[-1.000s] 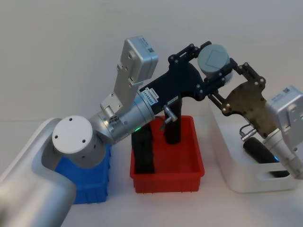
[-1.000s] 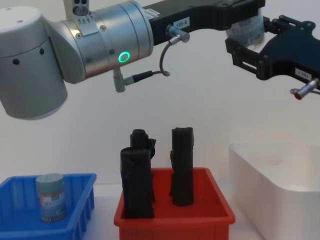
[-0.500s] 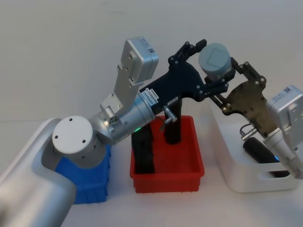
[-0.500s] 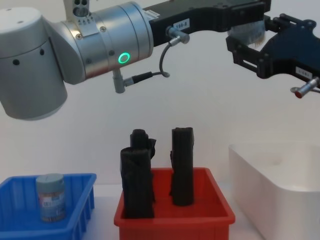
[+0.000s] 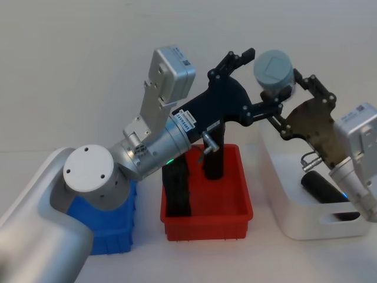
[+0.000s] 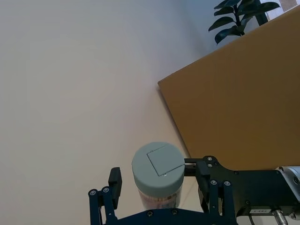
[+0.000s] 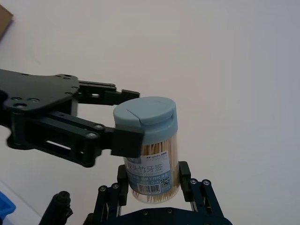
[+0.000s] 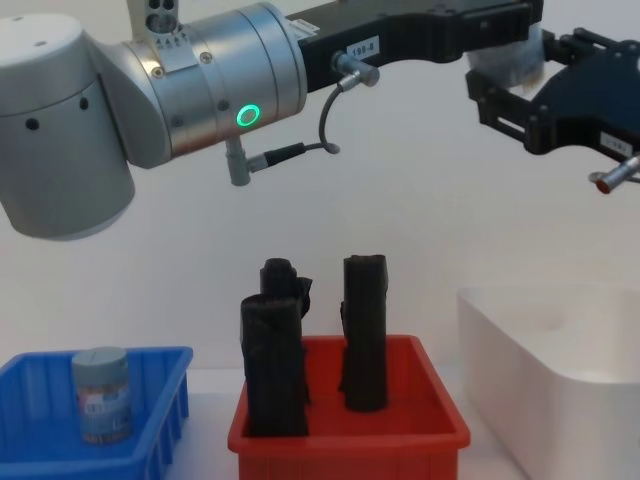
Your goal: Pick the cotton swabs from the blue box and place them into the white box.
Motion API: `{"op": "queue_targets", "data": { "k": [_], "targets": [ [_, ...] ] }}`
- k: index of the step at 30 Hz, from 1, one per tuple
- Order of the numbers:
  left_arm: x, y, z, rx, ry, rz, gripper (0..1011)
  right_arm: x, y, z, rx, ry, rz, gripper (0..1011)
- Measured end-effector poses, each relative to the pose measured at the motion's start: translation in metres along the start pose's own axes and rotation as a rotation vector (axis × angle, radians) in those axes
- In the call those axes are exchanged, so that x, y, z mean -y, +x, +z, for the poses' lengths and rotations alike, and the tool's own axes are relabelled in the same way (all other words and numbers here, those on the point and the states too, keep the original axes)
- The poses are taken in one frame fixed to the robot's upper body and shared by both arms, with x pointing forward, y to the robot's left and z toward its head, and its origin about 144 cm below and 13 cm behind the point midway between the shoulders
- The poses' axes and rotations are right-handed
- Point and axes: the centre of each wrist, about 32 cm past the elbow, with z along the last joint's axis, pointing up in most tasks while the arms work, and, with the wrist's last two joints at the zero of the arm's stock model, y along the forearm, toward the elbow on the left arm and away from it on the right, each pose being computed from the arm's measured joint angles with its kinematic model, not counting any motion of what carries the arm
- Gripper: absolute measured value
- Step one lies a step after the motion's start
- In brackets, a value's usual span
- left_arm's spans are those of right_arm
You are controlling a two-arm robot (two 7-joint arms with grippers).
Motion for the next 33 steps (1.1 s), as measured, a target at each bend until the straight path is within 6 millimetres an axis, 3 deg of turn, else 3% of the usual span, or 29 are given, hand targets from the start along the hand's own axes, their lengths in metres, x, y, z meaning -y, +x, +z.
{"op": "queue_targets", "data": {
  "k": [33],
  "targets": [
    [0.0, 0.0, 0.0, 0.0, -0.001, 0.0, 1004, 0.026, 0.002, -0.018, -0.103, -0.261, -0.466, 639]
  ]
}}
